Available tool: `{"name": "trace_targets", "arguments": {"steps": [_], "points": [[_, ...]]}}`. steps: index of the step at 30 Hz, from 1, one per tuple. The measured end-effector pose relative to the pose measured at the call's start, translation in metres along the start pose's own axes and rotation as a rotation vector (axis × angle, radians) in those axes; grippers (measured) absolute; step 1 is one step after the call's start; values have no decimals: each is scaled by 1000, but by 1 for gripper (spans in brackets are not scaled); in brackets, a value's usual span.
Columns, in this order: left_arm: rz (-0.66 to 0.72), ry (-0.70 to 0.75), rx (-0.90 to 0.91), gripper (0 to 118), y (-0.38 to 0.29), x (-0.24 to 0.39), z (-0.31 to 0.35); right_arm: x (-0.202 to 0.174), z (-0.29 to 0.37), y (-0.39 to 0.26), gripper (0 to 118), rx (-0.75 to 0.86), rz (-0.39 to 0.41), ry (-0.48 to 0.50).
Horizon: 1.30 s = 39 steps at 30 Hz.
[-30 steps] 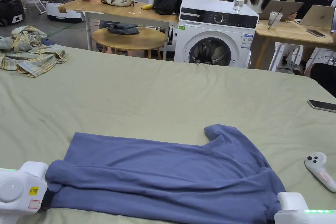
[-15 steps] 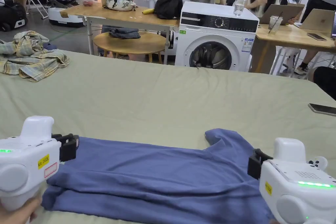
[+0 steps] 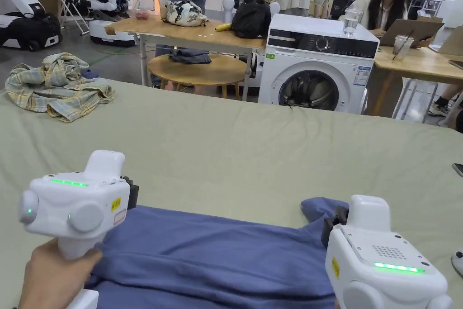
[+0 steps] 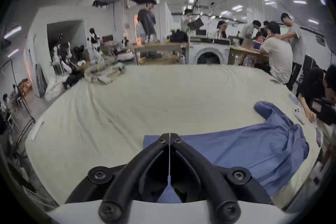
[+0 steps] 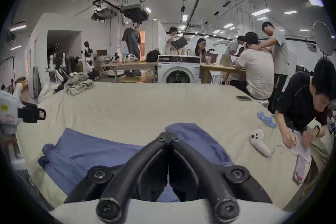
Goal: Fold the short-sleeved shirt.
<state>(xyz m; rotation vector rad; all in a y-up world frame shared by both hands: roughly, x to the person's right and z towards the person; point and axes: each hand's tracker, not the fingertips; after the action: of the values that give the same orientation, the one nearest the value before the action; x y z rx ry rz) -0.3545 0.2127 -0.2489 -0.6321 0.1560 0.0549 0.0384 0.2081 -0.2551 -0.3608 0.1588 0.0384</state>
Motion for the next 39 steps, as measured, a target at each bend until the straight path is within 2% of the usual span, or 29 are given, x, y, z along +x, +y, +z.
{"name": "trace_targets", "arguments": {"steps": [8,9,11,13,14,15,20,23,24,26,28,31,38,39], "points": [[96,-69,-339,0,42,-61,-102,6,-27,-12,0,-97,29,12],[121,-84,-384,3,44,-67,-116,8,-30,-14,0,-107,26,14],[172,-144,-452,21,42,-69,-126,11,-34,-17,0,-130,27,13],[199,-142,-498,56,40,-70,-142,15,-37,-21,0,-145,22,15],[197,-123,-516,63,39,-71,-150,16,-37,-23,0,-154,23,11],[185,-74,-528,63,35,-66,-150,17,-38,-25,0,-162,25,9],[53,-33,-614,63,14,-49,-171,26,-42,-32,0,-195,44,-4],[0,31,-558,53,11,-33,-164,33,-44,-34,0,-211,45,-13],[-20,34,-550,40,12,-28,-162,36,-45,-35,0,-217,43,-16],[-77,10,-529,0,14,-20,-156,42,-49,-34,0,-227,37,-23],[-117,19,-482,0,18,-21,-147,49,-54,-30,0,-239,22,-27],[-56,-7,-428,0,18,-27,-132,61,-61,-15,0,-256,5,-32],[-47,-41,-311,0,20,-29,-94,102,-132,26,0,-404,43,-49],[-29,-42,-303,0,20,-31,-94,110,-148,30,11,-450,45,-38]]}}
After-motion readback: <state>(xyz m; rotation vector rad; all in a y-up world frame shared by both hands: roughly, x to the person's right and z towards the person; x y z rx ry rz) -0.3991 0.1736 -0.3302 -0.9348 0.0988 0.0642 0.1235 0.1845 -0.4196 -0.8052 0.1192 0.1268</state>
